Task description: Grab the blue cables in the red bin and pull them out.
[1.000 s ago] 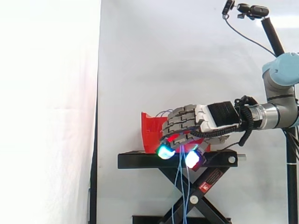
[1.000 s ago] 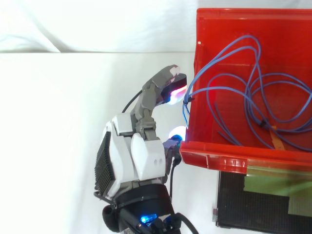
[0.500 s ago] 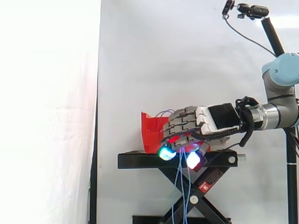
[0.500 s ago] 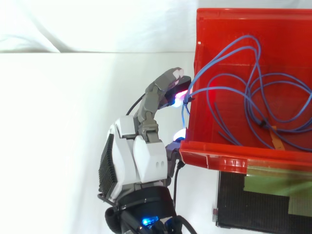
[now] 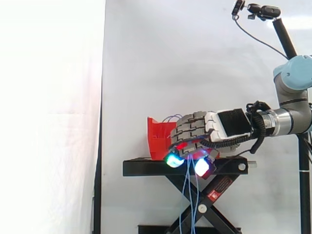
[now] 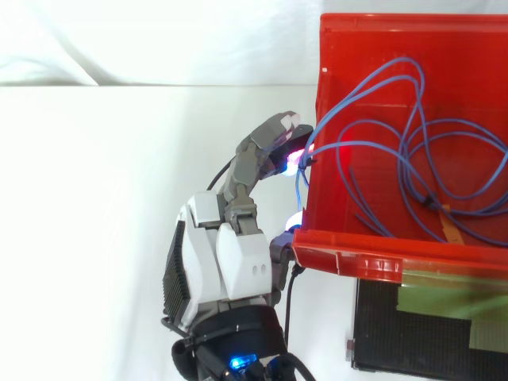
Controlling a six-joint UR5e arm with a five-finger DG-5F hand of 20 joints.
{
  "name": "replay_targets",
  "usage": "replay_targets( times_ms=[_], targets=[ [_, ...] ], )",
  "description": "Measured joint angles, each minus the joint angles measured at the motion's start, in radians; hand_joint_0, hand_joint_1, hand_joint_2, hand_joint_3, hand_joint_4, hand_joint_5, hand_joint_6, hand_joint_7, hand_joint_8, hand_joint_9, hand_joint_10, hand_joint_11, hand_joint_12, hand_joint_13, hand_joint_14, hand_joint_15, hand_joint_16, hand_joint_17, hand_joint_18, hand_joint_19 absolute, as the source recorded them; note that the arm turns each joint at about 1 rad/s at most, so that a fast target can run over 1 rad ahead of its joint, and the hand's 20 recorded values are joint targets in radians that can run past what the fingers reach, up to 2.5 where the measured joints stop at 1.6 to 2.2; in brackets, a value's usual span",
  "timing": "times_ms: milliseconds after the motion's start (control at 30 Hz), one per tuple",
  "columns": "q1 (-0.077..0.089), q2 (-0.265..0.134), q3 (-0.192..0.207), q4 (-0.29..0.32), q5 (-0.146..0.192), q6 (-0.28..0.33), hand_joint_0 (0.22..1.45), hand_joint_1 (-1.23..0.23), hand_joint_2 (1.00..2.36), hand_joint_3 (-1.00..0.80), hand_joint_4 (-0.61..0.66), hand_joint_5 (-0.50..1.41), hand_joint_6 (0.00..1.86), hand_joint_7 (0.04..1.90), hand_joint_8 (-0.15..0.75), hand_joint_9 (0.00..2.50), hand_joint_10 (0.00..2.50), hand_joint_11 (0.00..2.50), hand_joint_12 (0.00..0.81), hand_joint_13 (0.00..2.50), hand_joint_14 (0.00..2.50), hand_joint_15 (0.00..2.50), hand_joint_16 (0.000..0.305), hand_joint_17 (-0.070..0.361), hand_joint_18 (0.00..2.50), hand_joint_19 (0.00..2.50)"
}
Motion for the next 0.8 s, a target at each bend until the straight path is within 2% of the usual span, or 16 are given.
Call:
replay_targets(
  times_ms=[300,800],
  targets=[
    [0.0,0.0,-0.001,0.003,0.001,-0.006,0.84,-0.89,1.0,-1.0,0.25,0.79,0.01,0.59,0.285,0.71,0.02,0.51,0.347,0.71,0.02,0.5,0.045,0.102,0.52,0.61],
    [0.0,0.0,-0.001,0.016,0.001,-0.007,0.85,-0.89,1.0,-1.0,0.24,0.84,0.01,0.62,0.284,0.74,0.02,0.51,0.347,0.74,0.02,0.52,0.045,0.101,0.54,0.61]
  ],
)
